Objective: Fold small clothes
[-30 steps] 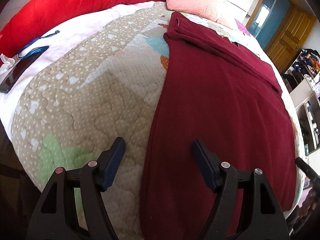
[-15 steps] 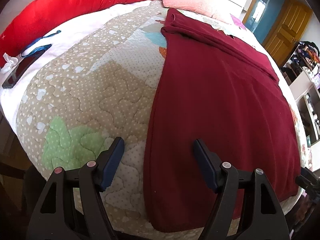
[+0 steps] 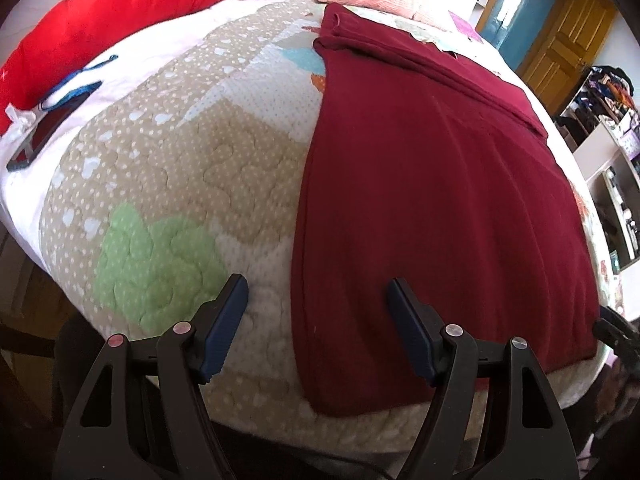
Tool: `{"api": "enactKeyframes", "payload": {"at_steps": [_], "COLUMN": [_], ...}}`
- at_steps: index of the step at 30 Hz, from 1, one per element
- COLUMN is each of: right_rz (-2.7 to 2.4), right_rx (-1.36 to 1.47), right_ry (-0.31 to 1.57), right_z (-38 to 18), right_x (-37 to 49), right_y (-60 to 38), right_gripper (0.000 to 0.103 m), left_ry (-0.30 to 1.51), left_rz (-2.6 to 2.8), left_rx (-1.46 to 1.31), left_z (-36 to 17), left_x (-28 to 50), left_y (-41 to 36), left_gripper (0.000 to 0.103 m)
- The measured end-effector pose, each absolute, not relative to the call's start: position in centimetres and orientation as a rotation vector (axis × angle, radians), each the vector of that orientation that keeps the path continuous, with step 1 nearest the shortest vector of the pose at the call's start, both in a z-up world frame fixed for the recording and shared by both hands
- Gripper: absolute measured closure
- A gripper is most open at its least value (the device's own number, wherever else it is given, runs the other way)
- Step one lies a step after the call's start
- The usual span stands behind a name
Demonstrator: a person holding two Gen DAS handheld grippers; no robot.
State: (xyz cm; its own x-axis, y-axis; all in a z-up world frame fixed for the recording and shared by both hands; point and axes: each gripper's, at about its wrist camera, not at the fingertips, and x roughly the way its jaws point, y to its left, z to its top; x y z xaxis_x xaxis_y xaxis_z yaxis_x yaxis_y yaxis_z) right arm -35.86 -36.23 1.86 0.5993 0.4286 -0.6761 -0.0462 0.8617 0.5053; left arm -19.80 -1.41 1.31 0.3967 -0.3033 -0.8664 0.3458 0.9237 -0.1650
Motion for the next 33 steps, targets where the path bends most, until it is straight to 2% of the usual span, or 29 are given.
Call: {"api": "enactKeyframes", "payload": {"at_steps": [4,5,7,8,9,10,11,13,17,22,29,33], "right_rz": [0.324,0.332,0.356,0.366,0.374,0.379,0.385,0.419,0.487,0.513,0.417,0.311], "right_rx": [0.497,0.5,0.506,0.513,0.526,0.541,0.557,0.604,0.639,0.664,0.648,0.628], "right_ry": [0.869,0.863,0.849,0.846,0.843,0.838,0.831,0.813,0.716,0.597,0.496,0.486], "right_z": [1.3,1.2,1.1,0.9,0.6,0.3,0.2,0.5,2.9,6.3,10.1,11.0], "right_x": [-35.6,-35.4,-35.1,-35.1,-34.8,-34.6,-34.4,-33.9,-33.0,-30.6,-22.5,-17.3], "right_y": [-36.5,-36.5,-36.4,-36.4,-36.3,-36.2,-36.3,-36.3,-36.8,-38.5,-42.0,-45.0], "right_gripper": [0.042,0.044,0.057,0.067,0.073,0.079,0.084,0.089,0.09,0.09,0.09,0.09], "left_ry": [1.104,1.107,1.109,1.109,1.107,1.107,1.113,1.145,1.159,1.085,0.938,0.9], "left_rz": [-0.405,-0.407,-0.422,-0.427,-0.435,-0.446,-0.473,-0.527,-0.601,-0.679,-0.691,-0.614], "left_rx": [0.027,0.05,0.08,0.081,0.075,0.068,0.059,0.025,-0.003,-0.107,-0.161,-0.137], "left_z": [1.2,1.2,1.3,1.3,1.5,1.7,1.8,2.2,3.5,7.0,11.6,11.7], "left_x": [-19.7,-19.7,-19.7,-19.7,-19.7,-19.7,-19.7,-19.3,-18.3,-15.2,-5.7,0.7], "left_y": [-1.6,-1.9,-2.3,-2.3,-2.3,-2.3,-2.3,-2.4,-2.9,-3.5,-7.9,-11.6], "left_gripper": [0.029,0.029,0.03,0.037,0.043,0.059,0.081,0.09,0.093,0.093,0.093,0.093]}}
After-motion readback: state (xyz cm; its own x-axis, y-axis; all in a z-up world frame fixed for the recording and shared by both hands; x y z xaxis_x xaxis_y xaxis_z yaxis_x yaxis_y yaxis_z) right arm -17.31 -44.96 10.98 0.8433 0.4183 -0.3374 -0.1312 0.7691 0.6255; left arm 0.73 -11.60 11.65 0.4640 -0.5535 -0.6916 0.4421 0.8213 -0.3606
